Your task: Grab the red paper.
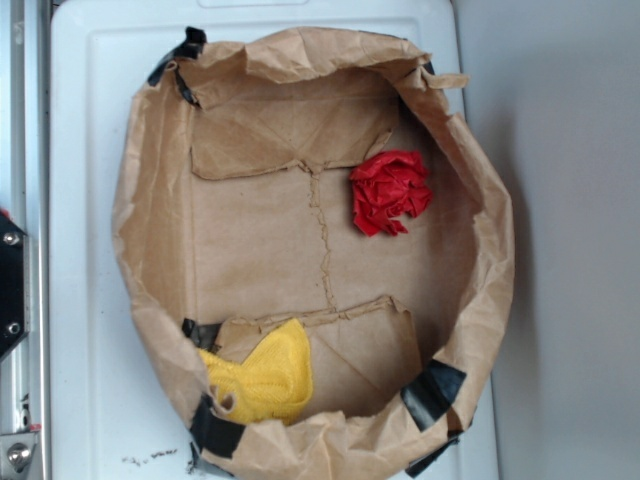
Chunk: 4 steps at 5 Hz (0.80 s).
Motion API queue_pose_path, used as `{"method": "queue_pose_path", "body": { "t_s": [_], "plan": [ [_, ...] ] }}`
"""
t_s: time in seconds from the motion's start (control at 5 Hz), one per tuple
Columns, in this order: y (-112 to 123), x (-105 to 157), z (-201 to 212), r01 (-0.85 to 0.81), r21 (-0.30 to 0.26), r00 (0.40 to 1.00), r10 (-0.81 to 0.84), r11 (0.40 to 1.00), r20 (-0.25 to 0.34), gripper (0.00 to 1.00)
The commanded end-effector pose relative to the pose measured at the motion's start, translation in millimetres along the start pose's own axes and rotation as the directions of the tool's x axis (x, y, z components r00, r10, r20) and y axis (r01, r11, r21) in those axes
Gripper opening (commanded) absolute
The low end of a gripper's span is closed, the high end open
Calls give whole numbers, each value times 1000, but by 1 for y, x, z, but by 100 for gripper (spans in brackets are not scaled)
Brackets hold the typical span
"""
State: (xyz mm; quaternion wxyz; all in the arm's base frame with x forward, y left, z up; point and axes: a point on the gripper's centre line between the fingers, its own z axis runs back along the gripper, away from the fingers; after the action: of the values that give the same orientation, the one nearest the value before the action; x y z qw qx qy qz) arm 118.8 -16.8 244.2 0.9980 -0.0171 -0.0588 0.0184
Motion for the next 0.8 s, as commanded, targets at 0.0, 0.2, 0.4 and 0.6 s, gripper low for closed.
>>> {"method": "queue_pose_path", "body": {
  "t_s": [0.0,0.2,0.4,0.6],
  "plan": [
    [0,0,0,0,0,1000,0,1000,0,100],
    [-6,0,-26,10,21,998,-12,1000,60,100],
    [-15,8,-25,53,69,994,-60,996,93,100],
    [-19,29,-28,72,134,990,-87,988,115,100]
  ]
}}
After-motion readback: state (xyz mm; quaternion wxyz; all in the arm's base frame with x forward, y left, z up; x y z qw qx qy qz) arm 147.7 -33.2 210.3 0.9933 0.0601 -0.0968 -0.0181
